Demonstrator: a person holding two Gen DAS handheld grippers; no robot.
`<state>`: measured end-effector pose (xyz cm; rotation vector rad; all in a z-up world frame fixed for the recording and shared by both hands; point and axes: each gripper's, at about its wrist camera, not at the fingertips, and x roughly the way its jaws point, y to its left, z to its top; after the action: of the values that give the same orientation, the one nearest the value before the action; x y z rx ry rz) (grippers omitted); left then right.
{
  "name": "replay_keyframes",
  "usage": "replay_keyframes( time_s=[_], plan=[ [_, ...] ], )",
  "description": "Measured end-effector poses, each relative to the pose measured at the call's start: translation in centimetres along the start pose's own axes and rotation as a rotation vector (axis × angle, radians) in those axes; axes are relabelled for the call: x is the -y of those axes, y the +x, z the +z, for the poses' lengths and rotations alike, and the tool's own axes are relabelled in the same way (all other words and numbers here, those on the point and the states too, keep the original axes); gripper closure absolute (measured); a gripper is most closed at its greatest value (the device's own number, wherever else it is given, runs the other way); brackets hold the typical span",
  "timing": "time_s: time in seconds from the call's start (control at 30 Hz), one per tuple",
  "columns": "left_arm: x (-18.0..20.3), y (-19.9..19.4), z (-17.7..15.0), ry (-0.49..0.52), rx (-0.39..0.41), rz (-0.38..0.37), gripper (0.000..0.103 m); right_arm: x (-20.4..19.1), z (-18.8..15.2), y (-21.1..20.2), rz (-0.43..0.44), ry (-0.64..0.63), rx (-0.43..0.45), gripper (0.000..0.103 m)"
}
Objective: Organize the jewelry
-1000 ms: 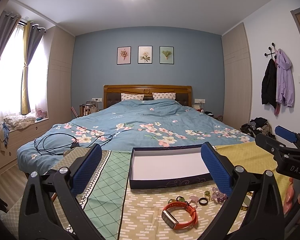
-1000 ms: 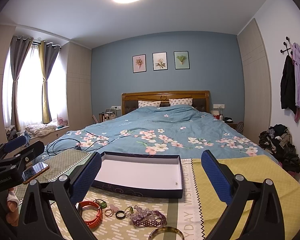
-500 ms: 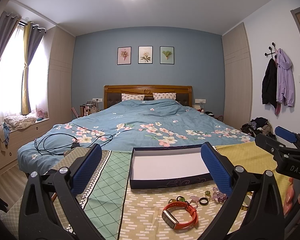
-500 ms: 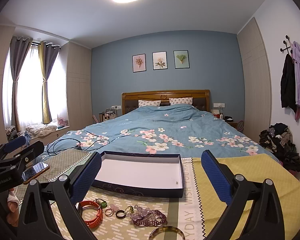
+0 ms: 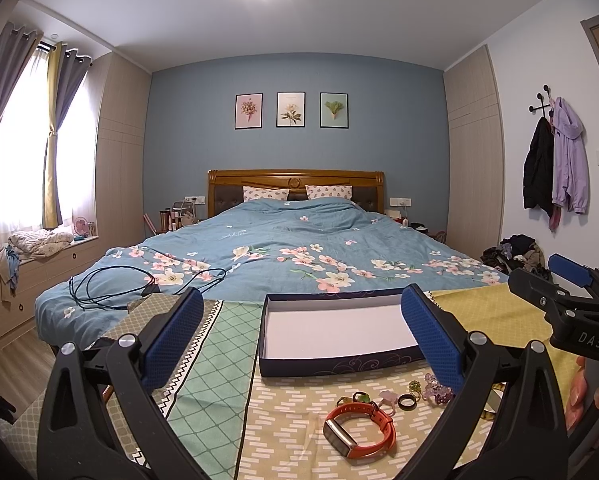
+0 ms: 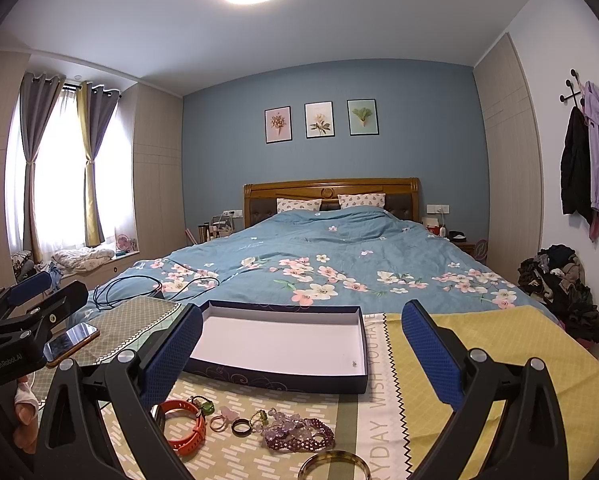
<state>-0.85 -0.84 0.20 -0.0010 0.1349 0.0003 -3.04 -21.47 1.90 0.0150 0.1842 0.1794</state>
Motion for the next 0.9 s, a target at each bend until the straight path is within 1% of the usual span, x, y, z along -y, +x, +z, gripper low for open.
replay_keyframes(
  time_s=[0.47,0.73,0.8,0.9],
  plan=[
    [0.1,0.1,-0.1,0.001,-0.005,-0.001,0.006,-0.1,-0.1,0.0,-0.001,0.001,-0.005,0.007],
    [0.0,0.5,0.0,0.005,-0.021,-0.006,0.006,0.2,-0.1,-0.1,0.006,0.015,-0.019,0.007],
    [-0.1,0.7,0.0,0.006,-0.028,-0.008,0.006,0.2,-0.2,0.0,0.006,0.017,-0.025,0.007],
    [-0.2,1.3,-0.2,0.005,-0.056,-0.024,0.006,0.5,-0.5,0.3,0.013,0.021,-0.063,0.007]
  ],
)
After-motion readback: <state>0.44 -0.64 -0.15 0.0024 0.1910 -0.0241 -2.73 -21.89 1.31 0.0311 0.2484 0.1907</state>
